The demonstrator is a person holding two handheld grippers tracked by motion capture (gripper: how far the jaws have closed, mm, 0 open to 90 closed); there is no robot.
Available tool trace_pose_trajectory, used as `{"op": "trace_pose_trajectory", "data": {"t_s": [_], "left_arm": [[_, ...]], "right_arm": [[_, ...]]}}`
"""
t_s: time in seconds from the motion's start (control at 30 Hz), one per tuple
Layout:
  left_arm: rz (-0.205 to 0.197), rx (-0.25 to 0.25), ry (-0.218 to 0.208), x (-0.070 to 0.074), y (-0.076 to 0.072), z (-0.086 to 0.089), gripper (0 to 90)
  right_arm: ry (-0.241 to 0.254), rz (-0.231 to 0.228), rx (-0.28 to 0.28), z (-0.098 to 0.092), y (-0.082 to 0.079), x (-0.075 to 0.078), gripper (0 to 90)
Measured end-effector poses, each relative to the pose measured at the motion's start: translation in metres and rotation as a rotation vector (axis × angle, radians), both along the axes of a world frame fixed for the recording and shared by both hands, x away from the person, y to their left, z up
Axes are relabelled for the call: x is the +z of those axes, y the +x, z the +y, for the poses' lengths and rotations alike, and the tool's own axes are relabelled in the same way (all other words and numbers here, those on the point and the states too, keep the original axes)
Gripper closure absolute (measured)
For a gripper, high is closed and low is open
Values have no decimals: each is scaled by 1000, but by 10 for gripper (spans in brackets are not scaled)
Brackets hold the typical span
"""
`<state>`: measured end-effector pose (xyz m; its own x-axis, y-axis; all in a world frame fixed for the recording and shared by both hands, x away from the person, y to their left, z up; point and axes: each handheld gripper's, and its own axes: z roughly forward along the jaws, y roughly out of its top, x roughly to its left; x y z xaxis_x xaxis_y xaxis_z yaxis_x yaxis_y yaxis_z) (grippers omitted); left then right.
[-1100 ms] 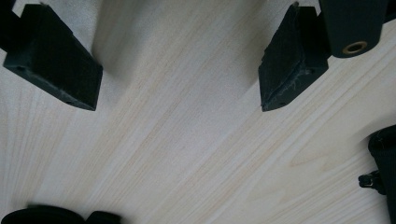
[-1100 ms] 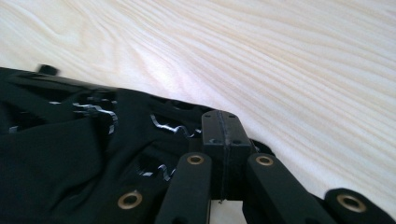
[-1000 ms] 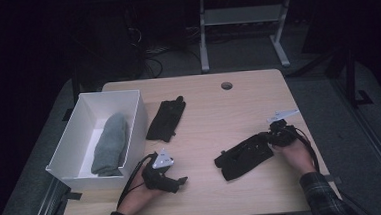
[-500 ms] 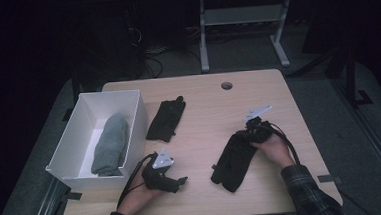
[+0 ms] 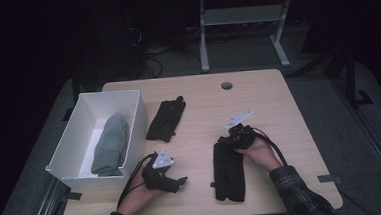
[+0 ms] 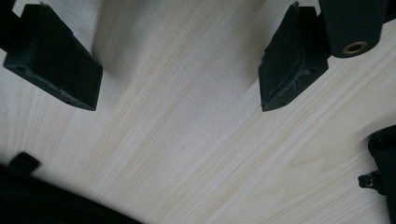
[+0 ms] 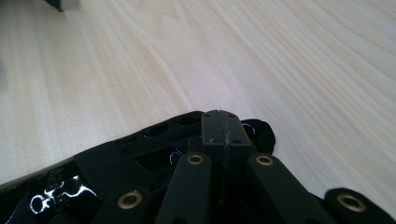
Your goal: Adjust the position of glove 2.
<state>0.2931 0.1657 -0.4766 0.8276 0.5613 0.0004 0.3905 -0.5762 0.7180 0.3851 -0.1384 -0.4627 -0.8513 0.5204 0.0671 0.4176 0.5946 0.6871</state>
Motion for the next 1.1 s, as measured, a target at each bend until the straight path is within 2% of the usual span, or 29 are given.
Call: {"op": "trace_pose_trajectory", "data": {"t_s": [0.13,0.3,0.37,0.63,0.77,0.8,0.93,1.0,1.1], "left_arm": [[0,-2,2,0,0,0,130],[0,-1,2,0,0,0,130],[0,-1,2,0,0,0,130],[2,16,3,0,0,0,129],[1,24,1,0,0,-1,129],[0,25,1,0,0,-1,128],[-1,32,-1,0,0,-2,128],[2,33,-1,0,0,-2,128],[4,42,0,0,0,-4,128]], "right_arm": [[1,-13,10,3,-7,5,900],[7,-37,16,-8,-19,13,900],[34,-32,-5,-17,-24,13,858],[23,-55,-162,-55,-38,9,519],[11,-54,-217,-75,-47,2,416],[12,-73,-234,-84,-51,0,398],[41,-40,-279,-103,-58,-5,340],[31,-36,-298,-108,-61,-9,296],[21,-40,-296,-114,-66,-13,259]]}}
